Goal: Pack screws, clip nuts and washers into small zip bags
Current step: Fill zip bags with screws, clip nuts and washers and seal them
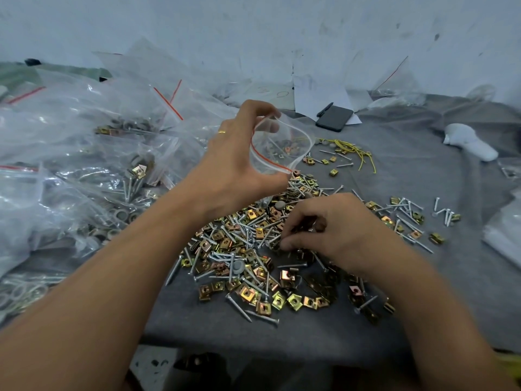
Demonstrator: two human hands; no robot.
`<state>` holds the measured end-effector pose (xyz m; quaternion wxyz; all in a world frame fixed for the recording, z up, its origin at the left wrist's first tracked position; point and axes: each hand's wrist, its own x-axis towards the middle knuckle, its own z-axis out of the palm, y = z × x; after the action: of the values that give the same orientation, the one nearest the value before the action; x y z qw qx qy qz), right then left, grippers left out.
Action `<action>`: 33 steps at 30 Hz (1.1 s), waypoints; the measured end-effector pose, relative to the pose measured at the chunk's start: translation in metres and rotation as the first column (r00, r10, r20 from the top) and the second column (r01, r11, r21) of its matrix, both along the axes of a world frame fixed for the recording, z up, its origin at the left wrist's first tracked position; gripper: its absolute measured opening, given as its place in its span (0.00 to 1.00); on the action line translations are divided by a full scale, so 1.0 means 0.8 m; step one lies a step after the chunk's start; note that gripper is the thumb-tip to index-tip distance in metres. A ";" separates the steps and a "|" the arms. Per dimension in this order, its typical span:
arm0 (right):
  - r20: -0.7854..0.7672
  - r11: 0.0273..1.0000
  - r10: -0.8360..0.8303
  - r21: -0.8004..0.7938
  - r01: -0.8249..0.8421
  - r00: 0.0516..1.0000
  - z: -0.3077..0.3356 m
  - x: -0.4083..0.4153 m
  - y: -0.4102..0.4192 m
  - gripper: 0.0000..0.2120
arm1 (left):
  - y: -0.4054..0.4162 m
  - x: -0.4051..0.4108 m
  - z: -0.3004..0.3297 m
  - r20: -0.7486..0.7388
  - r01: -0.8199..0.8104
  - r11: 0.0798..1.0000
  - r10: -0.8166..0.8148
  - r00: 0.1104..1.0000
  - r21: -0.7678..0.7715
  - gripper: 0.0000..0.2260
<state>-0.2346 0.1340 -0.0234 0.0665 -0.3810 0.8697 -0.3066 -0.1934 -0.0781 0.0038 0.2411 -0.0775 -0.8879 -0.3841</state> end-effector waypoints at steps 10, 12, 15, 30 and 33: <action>0.179 0.974 -0.028 -0.217 0.067 0.984 -0.008 -0.010 0.010 0.06 | 0.003 -0.001 0.000 0.007 -0.009 1.000 0.009 1.000 -0.009 0.32; 0.244 0.973 -0.010 -0.222 0.065 0.970 -0.007 -0.008 0.008 0.06 | 0.003 -0.001 0.001 0.008 -0.009 1.000 0.009 1.000 -0.009 0.33; 0.371 0.964 0.004 -0.248 0.095 0.929 -0.002 -0.005 0.010 0.09 | 0.002 -0.001 0.000 0.007 -0.004 1.000 0.005 1.000 -0.013 0.33; -0.022 0.924 -0.168 0.344 0.165 0.986 0.019 0.017 -0.008 0.11 | 0.000 -0.001 0.001 0.021 0.001 1.000 -0.001 1.000 -0.014 0.33; -0.108 0.906 -0.149 0.384 0.180 0.983 0.022 0.022 -0.019 0.10 | 0.002 -0.001 0.001 0.018 -0.001 1.000 0.002 1.000 -0.021 0.32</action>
<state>-0.2168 0.1186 -0.0058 0.0822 -0.2965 0.9444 -0.1160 -0.1942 -0.0769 0.0043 0.2324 -0.0759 -0.8941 -0.3753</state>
